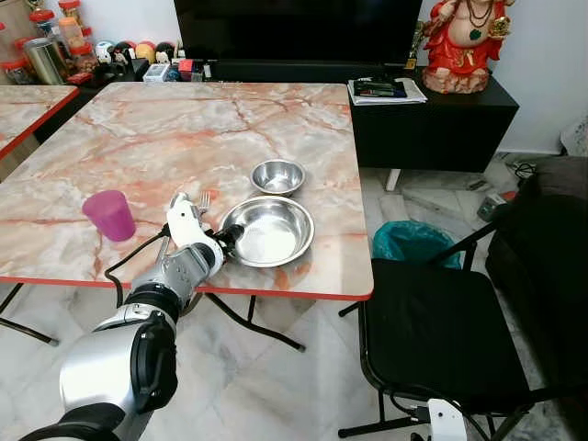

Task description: Setting the table

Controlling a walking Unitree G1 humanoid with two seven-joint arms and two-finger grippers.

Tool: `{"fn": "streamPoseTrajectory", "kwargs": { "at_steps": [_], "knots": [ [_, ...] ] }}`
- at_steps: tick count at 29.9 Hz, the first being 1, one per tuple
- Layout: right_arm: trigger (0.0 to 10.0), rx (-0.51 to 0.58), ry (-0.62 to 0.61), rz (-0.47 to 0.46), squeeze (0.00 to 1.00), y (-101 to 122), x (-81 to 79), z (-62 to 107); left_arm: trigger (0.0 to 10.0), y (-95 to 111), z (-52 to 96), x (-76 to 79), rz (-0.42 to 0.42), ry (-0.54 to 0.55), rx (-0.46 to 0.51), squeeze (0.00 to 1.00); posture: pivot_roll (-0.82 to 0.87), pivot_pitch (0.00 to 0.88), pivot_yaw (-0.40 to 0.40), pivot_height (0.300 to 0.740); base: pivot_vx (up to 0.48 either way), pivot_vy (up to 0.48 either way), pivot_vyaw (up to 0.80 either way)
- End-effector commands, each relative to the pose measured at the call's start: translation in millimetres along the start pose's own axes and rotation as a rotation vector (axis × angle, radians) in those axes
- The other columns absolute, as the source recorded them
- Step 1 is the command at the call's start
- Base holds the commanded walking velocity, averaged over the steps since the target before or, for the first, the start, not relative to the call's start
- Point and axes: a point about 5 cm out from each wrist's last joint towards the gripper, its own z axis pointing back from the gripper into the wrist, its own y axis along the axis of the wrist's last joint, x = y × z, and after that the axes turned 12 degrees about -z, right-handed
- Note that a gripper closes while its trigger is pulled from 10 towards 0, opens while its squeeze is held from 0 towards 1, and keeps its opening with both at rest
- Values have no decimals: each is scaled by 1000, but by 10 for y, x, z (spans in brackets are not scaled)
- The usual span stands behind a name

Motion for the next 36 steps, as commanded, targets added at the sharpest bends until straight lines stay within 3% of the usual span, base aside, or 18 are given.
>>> {"fn": "streamPoseTrajectory", "kwargs": {
  "at_steps": [1, 3, 5, 6, 7, 9, 21, 32, 36],
  "knots": [
    [10000, 13, -3, -17, 0, 10, -4, 0, 2392, 50, 1, 0, -17, 5, -5, 0, -8, 0, 18, 740, 0, 0, 0],
    [10000, 13, -3, -17, 0, 11, -4, 0, 3333, 46, 4, -13, -18, 9, -7, 0, -7, 0, 18, 740, 0, 0, 0],
    [10000, 13, -2, -16, 0, 12, -5, 0, 2510, 45, 5, -18, -16, 12, -9, 0, -7, 0, 18, 740, 0, 0, 0],
    [10000, 13, -2, -16, 0, 12, -5, 0, 1333, 45, 5, -18, -14, 11, -9, 0, -7, 0, 18, 740, 0, 0, 0],
    [10000, 13, -1, -16, 0, 12, -5, 0, 1333, 45, 5, -18, -14, 11, -9, 0, -7, 0, 18, 740, 0, 0, 0],
    [10000, 13, -1, -16, 0, 12, -5, 0, 0, 43, 5, -17, -11, 10, -10, 0, -7, 0, 18, 740, 0, 0, 0],
    [10000, 12, -1, -16, 0, 12, -6, -1, 0, 23, 6, -23, -2, 7, -19, 0, -6, 0, 17, 740, 0, 0, 0],
    [10000, 9, 2, -12, 0, 13, -8, -1, 0, -26, 52, -187, 63, 54, -9, 0, -3, 0, 10, 740, 0, 0, 0],
    [10000, 8, 4, -7, 0, 10, -4, 0, 0, 26, 78, -263, 86, 77, 45, 0, -2, 0, 5, 740, 0, 0, 0]
  ]
}}
